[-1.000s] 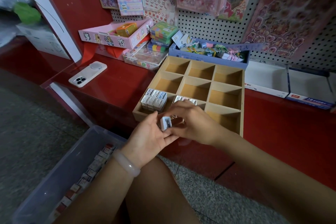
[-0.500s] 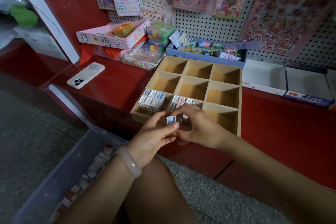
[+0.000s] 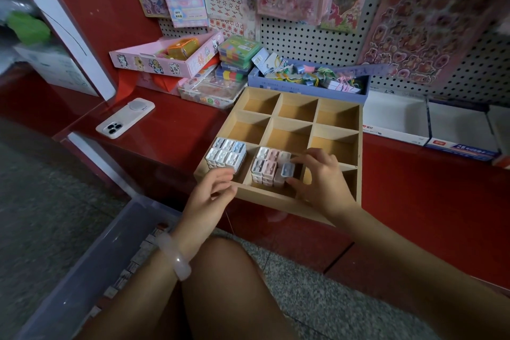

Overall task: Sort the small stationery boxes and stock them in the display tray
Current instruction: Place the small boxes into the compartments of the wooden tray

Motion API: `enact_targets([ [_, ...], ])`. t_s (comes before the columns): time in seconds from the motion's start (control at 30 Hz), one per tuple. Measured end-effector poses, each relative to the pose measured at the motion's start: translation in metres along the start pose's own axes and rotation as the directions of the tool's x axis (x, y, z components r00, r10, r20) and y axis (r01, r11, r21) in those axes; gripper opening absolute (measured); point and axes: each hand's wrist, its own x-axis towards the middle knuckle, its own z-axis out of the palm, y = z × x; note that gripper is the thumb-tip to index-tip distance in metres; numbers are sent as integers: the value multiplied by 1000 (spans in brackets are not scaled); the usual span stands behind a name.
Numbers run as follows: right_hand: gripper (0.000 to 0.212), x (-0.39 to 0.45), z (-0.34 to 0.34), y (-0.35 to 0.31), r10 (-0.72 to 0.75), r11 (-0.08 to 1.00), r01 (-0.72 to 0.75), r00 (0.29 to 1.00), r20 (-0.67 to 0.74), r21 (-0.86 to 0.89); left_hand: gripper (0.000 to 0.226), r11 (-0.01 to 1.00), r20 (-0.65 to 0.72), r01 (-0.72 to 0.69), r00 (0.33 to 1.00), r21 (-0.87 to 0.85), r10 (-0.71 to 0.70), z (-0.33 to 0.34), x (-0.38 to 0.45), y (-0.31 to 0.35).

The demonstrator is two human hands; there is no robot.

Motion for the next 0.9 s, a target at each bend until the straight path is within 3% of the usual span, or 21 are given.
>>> enact_targets([
  [0.17, 49, 3, 9, -8, 58, 998, -57, 998, 24, -23, 26, 1000, 2, 16, 1000, 26, -16, -4, -1, -10],
  [0.57, 59, 6, 8, -16, 51, 992, -41, 996, 79, -121, 26, 999, 6, -25, 1000, 39, 25, -12, -2, -11],
  [0.73, 53, 23, 6, -57, -71, 994, 78, 993, 91, -75, 26, 997, -75, -68, 995, 36, 71, -42, -2, 2],
  [0.9, 49, 47, 50, -135, -297, 952, 280, 942, 155, 121, 24, 996, -198, -57, 978, 62, 68, -102, -6, -2],
])
